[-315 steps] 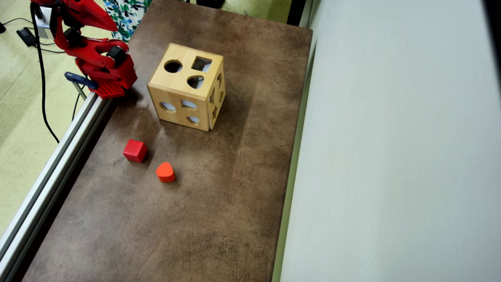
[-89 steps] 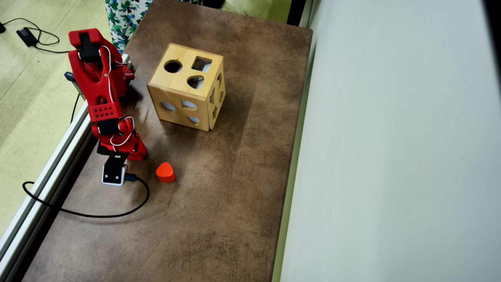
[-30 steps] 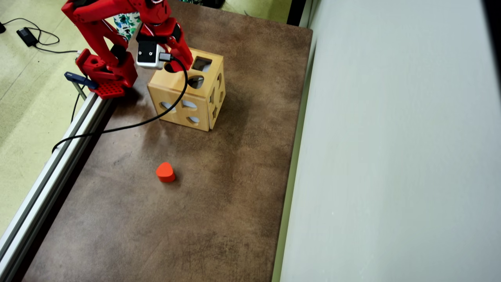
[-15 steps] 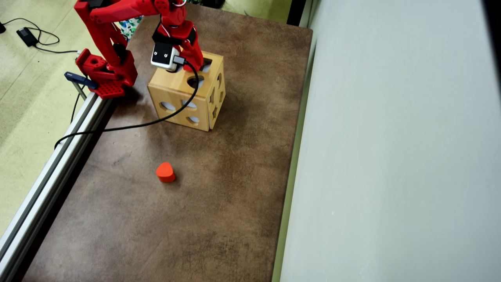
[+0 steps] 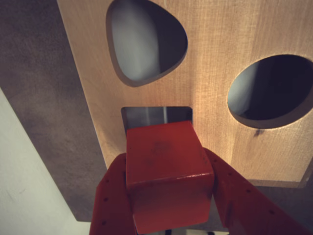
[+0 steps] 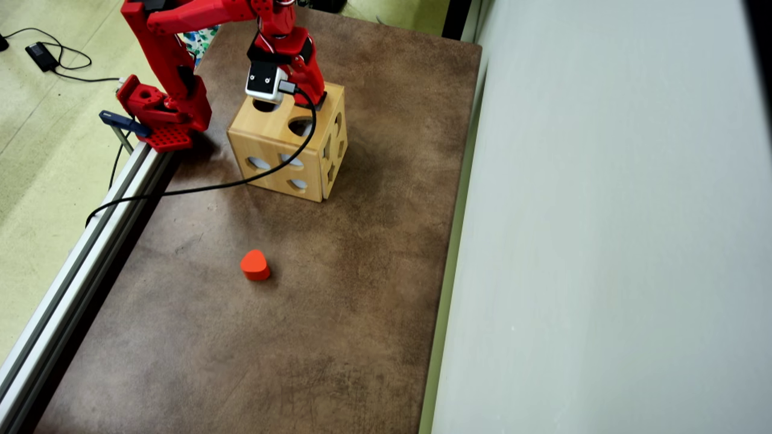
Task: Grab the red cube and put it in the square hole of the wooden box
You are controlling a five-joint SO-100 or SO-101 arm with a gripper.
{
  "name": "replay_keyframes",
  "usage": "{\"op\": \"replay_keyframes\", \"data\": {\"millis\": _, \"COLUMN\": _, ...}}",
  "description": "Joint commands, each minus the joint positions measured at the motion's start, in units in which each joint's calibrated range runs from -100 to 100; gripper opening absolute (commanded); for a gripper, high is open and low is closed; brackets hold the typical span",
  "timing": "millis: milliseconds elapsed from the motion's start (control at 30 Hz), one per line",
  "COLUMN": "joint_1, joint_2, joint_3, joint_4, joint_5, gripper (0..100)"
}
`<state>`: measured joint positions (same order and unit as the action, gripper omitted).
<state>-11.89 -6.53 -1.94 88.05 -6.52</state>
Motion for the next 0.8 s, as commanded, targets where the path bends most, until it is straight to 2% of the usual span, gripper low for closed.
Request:
{"op": "replay_keyframes", "data": {"millis": 0, "joint_1": -0.36, "joint_2": -0.23, "joint_3": -2.08, "joint_4": -0.36, "joint_5": 0.15, "gripper": 2}}
{"op": "replay_keyframes", "data": {"millis": 767, "joint_1": 1.57, "joint_2": -0.57, "joint_3": -1.10, "joint_4": 0.20, "joint_5": 0.54, "gripper": 2}}
